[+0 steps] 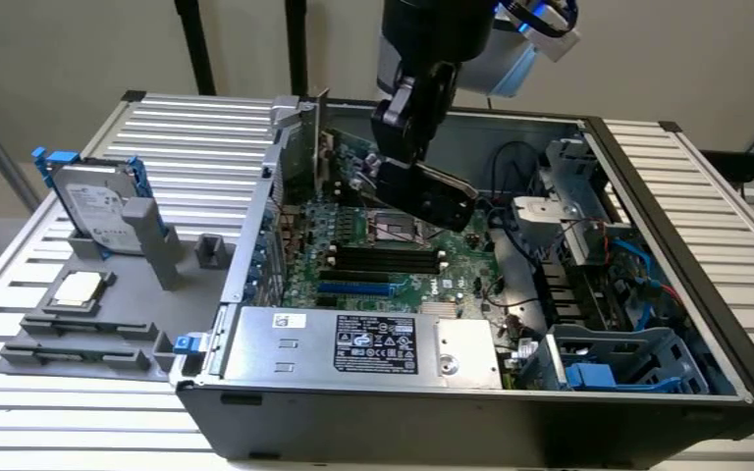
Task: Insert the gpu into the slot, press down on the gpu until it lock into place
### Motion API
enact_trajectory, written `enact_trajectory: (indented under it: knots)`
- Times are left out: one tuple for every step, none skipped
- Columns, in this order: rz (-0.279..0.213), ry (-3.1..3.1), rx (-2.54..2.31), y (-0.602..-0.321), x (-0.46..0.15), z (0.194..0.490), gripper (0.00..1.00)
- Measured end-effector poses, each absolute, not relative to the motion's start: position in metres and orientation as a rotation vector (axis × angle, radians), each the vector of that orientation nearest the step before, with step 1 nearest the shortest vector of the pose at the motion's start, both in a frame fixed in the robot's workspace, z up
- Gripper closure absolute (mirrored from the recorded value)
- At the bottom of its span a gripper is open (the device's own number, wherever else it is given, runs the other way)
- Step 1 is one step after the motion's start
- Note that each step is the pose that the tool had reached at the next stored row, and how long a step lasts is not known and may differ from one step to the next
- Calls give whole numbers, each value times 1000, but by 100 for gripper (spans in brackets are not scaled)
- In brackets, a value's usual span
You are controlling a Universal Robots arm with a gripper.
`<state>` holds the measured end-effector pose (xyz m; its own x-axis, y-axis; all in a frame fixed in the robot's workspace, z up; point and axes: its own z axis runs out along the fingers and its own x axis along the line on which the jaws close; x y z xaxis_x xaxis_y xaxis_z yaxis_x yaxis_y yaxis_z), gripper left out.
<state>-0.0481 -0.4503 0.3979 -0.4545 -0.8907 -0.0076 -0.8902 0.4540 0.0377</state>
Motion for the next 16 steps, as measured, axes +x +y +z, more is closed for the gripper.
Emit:
enact_trajectory:
  knots:
    - [-58,-2654,1657,-450,-48,397,74]
    - [-59,-2639,1682,-450,-48,396,74]
    - [-61,-2625,1706,-450,-48,396,74]
    - [-63,-2609,1732,-450,-48,395,74]
    - [-64,-2594,1756,-450,-48,394,74]
    - [-66,-2578,1780,-450,-48,393,74]
    - [-67,-2563,1803,-450,-48,392,74]
    - [-69,-2546,1827,-450,-48,391,74]
    - [-71,-2530,1851,-450,-48,390,74]
    - [-72,-2514,1874,-450,-48,389,74]
    - [-73,-2498,1897,-450,-48,388,74]
    - [-75,-2481,1919,-450,-48,387,74]
    - [-76,-2464,1943,-450,-48,386,74]
    - [-78,-2447,1965,-450,-48,385,74]
    - [-79,-2428,1989,-450,-48,384,74]
    - [-81,-2411,2011,-450,-48,382,74]
